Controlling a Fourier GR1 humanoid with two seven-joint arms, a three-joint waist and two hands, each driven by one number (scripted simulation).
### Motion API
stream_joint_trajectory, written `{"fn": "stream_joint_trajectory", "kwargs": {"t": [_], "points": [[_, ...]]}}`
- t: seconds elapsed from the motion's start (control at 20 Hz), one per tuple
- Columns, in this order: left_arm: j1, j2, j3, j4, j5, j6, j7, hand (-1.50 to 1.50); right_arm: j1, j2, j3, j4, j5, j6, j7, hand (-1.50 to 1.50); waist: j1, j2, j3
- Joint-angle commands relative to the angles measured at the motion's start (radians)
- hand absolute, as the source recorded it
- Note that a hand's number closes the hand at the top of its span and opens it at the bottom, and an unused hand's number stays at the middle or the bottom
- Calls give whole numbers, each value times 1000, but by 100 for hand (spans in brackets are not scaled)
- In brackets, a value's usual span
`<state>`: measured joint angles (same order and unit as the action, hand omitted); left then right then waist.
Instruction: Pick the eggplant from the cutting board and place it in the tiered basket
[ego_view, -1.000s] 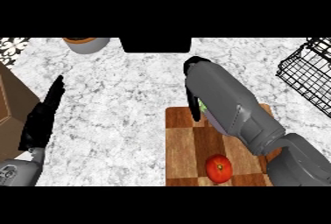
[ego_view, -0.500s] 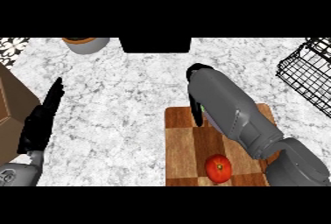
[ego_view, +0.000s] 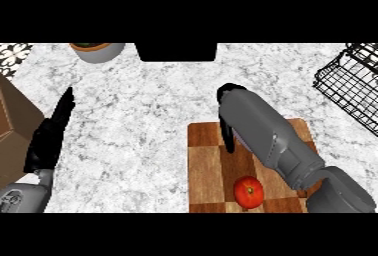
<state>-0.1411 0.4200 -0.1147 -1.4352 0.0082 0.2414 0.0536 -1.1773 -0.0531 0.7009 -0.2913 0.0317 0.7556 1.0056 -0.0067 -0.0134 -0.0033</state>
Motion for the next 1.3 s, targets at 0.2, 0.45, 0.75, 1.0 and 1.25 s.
{"fn": "stream_joint_trajectory", "kwargs": {"t": [0.2, 0.45, 0.75, 1.0, 1.25], "points": [[20, -11, -4, -47, -35, 4, 31, 0, 73, 30, -32, 3, 8, 10, 138, -150, 0, 6, 3], [24, 2, 21, -43, -5, -27, 21, 0, 65, 25, 20, -26, 30, 234, 5, 150, 9, 7, 3], [42, -13, 34, -34, -16, -35, -10, 0, 117, 16, -36, -67, 34, 94, 38, 150, -1, 6, 3], [11, -23, 46, -15, -22, -40, 0, 0, 1, 39, -156, -86, -35, 34, 170, 150, 2, 6, 2], [6, -13, 50, -31, -24, -39, 13, 0, -60, -156, -174, -79, 79, -397, 53, 150, 3, 10, 5]]}}
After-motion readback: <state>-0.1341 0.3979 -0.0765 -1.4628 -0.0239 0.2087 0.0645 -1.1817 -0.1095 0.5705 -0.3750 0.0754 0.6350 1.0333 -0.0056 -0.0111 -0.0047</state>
